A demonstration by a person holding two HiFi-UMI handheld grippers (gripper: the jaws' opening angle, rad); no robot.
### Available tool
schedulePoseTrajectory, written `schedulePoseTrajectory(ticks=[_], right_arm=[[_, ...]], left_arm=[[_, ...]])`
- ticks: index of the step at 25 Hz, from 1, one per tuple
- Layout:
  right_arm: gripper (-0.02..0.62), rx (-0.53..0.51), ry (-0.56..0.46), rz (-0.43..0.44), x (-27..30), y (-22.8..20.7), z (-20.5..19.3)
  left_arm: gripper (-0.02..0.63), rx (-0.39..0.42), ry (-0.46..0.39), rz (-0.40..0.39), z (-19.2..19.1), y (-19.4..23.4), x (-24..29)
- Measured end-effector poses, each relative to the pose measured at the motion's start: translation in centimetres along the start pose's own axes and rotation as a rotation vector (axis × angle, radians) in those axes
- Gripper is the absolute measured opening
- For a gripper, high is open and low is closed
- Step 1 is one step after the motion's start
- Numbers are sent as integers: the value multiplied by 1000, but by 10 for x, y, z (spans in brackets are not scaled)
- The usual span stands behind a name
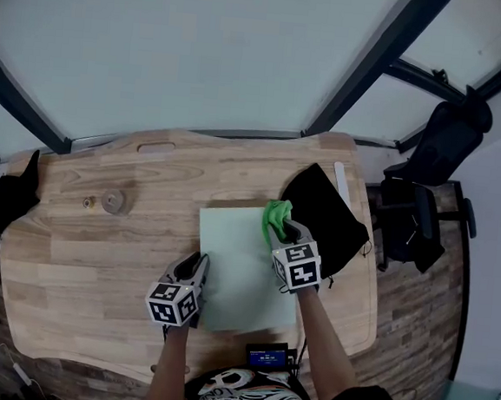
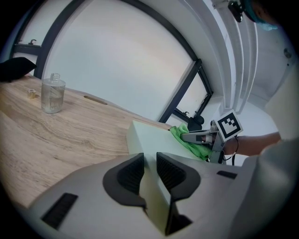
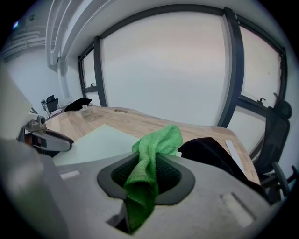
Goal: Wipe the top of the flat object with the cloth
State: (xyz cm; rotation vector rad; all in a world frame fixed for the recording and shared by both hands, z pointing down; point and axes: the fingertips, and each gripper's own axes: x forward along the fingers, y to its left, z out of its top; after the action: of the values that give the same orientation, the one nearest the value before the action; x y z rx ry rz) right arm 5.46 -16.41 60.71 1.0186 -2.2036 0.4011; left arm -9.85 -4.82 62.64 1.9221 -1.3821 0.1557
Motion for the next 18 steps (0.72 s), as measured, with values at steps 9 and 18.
schedulePoseTrajectory(ticks=[9,18], right_arm=[[89,-59,38,46,5,19,5],[89,-68,95,194,18,59,10]], left_arm=[[84,-20,-7,-1,-1,1,0],[84,-24,-5,-1,-1,0,0]])
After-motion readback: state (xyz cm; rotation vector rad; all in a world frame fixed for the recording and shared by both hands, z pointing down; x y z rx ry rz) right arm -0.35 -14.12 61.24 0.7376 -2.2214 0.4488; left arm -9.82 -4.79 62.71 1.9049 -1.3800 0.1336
